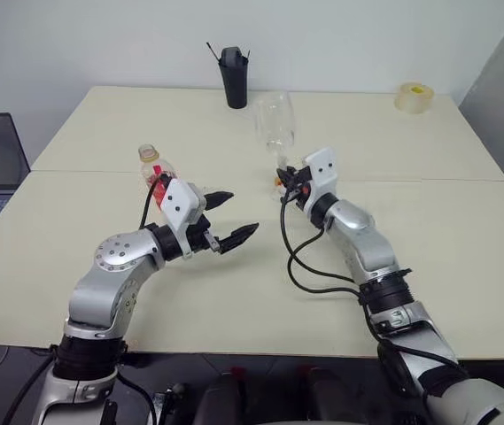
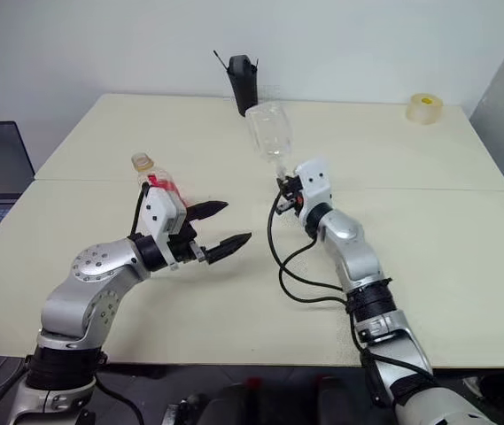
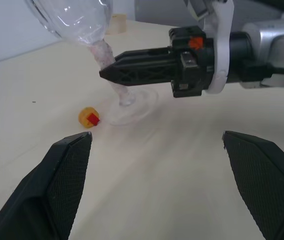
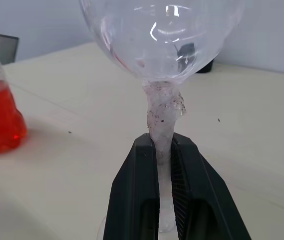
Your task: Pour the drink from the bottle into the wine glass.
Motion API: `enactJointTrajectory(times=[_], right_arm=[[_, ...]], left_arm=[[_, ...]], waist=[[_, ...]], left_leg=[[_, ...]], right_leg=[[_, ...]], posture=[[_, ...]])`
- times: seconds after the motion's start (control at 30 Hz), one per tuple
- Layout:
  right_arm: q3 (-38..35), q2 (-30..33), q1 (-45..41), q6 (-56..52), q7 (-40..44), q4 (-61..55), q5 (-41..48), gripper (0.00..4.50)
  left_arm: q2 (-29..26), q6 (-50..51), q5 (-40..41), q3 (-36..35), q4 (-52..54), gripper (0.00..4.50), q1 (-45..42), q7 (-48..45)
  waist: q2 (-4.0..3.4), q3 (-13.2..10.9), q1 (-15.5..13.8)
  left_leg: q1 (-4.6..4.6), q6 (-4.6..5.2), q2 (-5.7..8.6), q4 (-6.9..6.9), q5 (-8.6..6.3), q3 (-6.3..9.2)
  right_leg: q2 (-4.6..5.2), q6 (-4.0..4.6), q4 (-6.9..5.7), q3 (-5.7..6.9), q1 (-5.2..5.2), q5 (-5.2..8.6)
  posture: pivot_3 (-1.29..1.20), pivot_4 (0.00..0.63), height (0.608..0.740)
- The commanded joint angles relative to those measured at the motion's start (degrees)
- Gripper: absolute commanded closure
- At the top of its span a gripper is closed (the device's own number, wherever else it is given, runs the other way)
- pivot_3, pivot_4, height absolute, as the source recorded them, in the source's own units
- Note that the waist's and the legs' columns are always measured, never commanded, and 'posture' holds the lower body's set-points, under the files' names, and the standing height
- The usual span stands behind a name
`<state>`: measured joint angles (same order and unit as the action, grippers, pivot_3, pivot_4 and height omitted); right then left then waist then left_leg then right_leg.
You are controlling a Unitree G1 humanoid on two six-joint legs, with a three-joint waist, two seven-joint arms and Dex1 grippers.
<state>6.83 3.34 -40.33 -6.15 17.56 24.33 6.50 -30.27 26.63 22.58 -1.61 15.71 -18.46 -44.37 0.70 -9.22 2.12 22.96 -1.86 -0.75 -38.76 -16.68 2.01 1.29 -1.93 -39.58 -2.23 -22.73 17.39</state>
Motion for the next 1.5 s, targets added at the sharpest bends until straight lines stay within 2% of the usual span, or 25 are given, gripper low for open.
enactJointTrajectory(times=[0.03,0.3,0.63,0.97,1.23,1.5], right_arm=[[1.05,-1.34,0.94,4.21,-1.49,2.83,-2.99,4.43],[2.67,-2.16,4.38,4.53,-0.53,8.01,-6.13,4.43],[2.27,3.56,9.73,-0.19,3.31,2.89,-6.8,4.43],[2.08,3.45,8.2,-2.75,3.3,2.46,-6.54,4.43],[1.7,3.29,9.16,-3.11,6.45,-1.07,-4.54,4.43],[0.44,4.15,8.57,-6.25,7.1,-4.81,-3.83,1.7]], left_arm=[[-1.01,0.29,0.66,-1.17,3.04,0.0,-0.48,0.74],[-2.03,0.56,0.64,-1.31,3.48,0.0,-0.44,0.89],[-2.46,-0.01,0.38,-0.39,2.27,0.0,-1.4,0.57],[-2.13,-0.43,0.21,-0.06,0.73,0.0,-2.66,-0.12],[-0.92,-0.45,0.79,-1.27,0.32,0.0,-1.77,1.21],[-0.37,-1.18,0.7,-2.21,-1.24,0.0,-1.74,2.08]], waist=[[0.0,0.0,0.03],[0.0,0.03,0.29],[0.01,0.06,0.1],[0.03,0.08,-0.22],[0.03,0.08,-0.2],[0.0,0.04,-0.17]], left_leg=[[-0.01,0.0,0.0,0.0,0.0,-0.02],[-0.17,0.01,-0.04,0.03,0.0,-0.17],[-0.43,0.19,-0.03,0.05,-0.11,-0.1],[-0.5,0.21,-0.01,0.06,-0.12,-0.07],[-0.49,0.21,-0.01,0.06,-0.13,-0.09],[-0.4,0.21,-0.02,0.06,-0.12,-0.08]], right_leg=[[0.0,0.0,0.01,0.0,0.0,0.0],[-0.03,0.0,-0.08,-0.06,0.03,0.0],[-0.01,0.0,0.08,-0.1,0.43,0.0],[0.0,0.0,0.13,-0.08,0.5,0.0],[0.0,0.0,0.14,-0.08,0.5,0.0],[0.0,0.0,0.13,-0.09,0.41,0.0]], posture=[[0.0,0.15,0.74],[0.0,0.15,0.74],[0.0,0.15,0.74],[0.0,0.15,0.74],[0.0,0.15,0.74],[0.0,0.15,0.74]])
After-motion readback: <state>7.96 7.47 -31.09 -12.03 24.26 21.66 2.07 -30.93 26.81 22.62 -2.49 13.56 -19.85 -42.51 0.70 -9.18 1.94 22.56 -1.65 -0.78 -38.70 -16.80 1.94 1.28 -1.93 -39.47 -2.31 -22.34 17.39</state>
